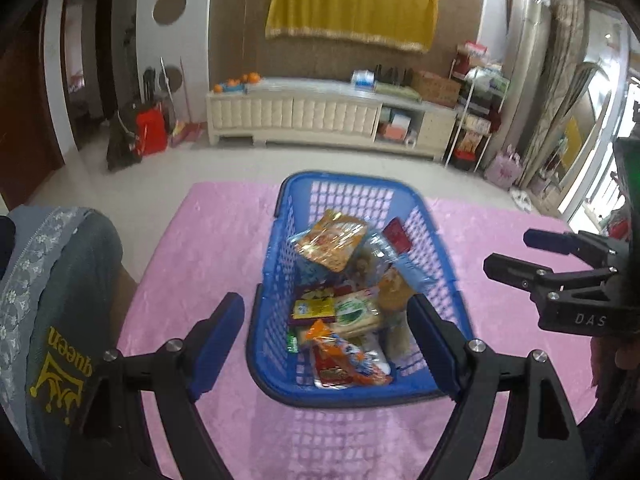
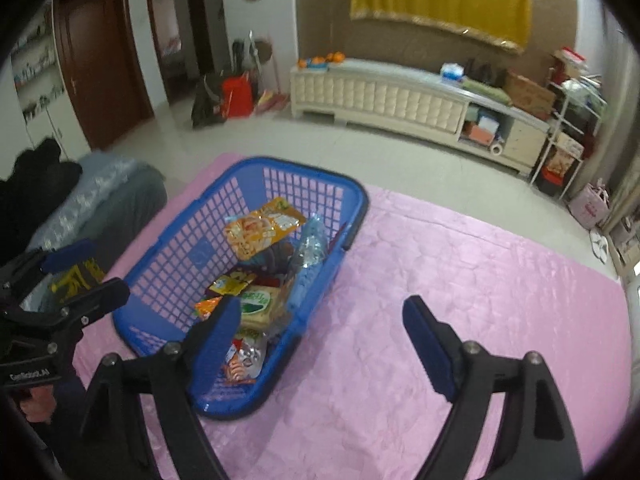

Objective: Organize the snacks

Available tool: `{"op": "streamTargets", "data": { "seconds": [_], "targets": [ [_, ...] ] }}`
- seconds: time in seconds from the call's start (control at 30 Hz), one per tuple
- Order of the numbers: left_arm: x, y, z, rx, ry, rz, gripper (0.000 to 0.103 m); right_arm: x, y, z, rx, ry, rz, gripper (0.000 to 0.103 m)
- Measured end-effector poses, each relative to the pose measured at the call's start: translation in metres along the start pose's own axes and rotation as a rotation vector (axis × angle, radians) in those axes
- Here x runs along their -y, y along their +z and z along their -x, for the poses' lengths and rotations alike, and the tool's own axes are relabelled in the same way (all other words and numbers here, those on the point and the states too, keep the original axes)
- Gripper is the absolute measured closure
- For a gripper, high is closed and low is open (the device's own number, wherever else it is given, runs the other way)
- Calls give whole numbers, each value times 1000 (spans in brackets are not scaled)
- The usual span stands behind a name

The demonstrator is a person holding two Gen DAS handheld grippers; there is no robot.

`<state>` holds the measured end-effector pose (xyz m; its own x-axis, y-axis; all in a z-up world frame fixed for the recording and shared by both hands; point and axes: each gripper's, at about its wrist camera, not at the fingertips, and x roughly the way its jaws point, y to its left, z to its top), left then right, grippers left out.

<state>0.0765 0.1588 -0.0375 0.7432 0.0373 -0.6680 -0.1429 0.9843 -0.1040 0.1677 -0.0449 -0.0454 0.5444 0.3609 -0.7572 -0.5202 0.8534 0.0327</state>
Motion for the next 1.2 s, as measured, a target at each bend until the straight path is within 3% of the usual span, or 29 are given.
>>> {"op": "streamTargets", "data": {
  "seconds": [0.27,0.53,0.6,0.63,0.67,0.7,0.9,1.2],
  "targets": [
    [35,-25,61,137,-15,0,21,5,-42,70,141,-13,-65,17],
    [78,-52,116,261,23,-108,15,7,-82,140,303,-55,-117,13],
    [86,-60,127,276,17,-97,14,7,-91,153,329,-51,-131,9],
    [89,-63,130,279,12,-95,13,6,-95,161,342,-53,-136,2],
    [92,-67,135,282,5,-97,10,5,-99,166,353,-57,-139,0],
    [95,-70,138,287,3,-97,0,3,-104,173,374,-58,-140,0],
    [106,-88,159,318,2,-117,0,-14,-128,203,441,-147,-90,0],
    [111,-103,176,327,-22,-130,0,-26,-151,215,443,-136,-79,0]
  ]
}}
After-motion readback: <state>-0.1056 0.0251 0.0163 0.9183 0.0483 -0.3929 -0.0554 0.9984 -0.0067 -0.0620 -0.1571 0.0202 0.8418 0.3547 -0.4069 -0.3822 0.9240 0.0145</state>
